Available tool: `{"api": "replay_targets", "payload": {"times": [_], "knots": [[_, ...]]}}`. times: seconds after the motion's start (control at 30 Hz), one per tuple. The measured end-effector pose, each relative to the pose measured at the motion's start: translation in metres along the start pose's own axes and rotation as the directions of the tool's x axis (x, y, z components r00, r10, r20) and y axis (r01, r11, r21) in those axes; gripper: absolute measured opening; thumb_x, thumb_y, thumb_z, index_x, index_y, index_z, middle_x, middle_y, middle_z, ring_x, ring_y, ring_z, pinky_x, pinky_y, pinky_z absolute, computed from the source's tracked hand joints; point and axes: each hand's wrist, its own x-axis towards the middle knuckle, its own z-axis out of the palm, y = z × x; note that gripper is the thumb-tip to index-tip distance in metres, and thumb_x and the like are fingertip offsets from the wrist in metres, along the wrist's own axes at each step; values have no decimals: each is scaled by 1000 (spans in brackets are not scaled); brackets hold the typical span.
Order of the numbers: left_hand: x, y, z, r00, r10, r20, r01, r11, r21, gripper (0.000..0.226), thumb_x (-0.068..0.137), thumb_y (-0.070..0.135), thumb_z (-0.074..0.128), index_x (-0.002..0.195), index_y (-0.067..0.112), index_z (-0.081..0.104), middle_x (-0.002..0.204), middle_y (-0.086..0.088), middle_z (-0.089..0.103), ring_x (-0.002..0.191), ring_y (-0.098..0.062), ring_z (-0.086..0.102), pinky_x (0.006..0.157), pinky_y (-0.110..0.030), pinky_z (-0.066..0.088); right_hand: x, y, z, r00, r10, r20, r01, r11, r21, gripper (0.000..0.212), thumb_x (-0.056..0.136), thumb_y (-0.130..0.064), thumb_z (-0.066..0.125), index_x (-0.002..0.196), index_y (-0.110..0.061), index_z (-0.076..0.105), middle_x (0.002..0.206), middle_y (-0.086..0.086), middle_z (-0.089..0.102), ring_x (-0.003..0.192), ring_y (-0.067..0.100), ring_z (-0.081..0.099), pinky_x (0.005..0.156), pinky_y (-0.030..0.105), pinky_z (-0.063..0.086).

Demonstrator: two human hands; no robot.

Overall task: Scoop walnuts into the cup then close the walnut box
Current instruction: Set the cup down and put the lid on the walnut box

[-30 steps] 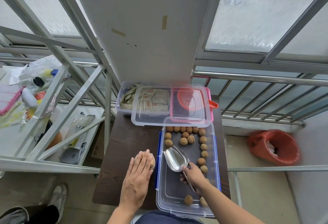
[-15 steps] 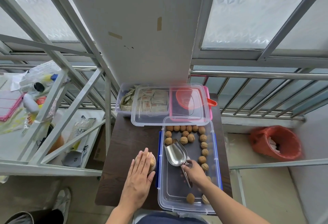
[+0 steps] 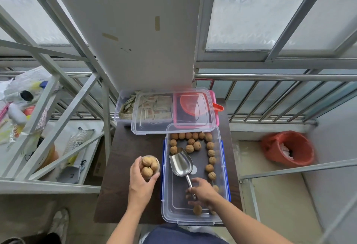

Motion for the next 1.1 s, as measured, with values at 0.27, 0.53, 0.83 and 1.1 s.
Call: {"api": "replay_targets", "payload": {"times": [0.27,0.53,0.83,1.1], "knots": [[12,11,3,999,-17,29,17,1000,2,88,85,17,89,153,15,33,151,-13,42,129,-19,47,107,-30,39,10,-8,14,999,-50,-14,50,999,12,39,102,3,48,141,-2,44,90,18,65,67,23,66,57,35,59],[26,30,6,981,76,-176,-36,974,222,72,85,46,83,140,15,49,140,-7,54,124,-29,58,110,-52,49,-2,-19,-2,974,-198,-107,118,856,-503,47,98,-23,59,143,-18,50,108,8,72,78,15,64,69,29,56],[94,96,44,894,441,78,-399,704,587,47,86,10,71,133,11,66,141,-11,61,137,-33,54,117,-49,42,-11,-33,-18,959,-265,-99,170,820,-547,50,101,-22,59,149,-17,46,99,-1,66,80,7,61,64,15,47],[131,110,72,726,513,457,-625,217,750,47,50,9,88,90,12,66,89,-7,62,78,-28,63,65,-37,49,-19,-16,-21,953,-270,-136,170,850,-499,49,96,-32,58,144,-34,49,112,-8,69,98,9,67,92,34,56]]}}
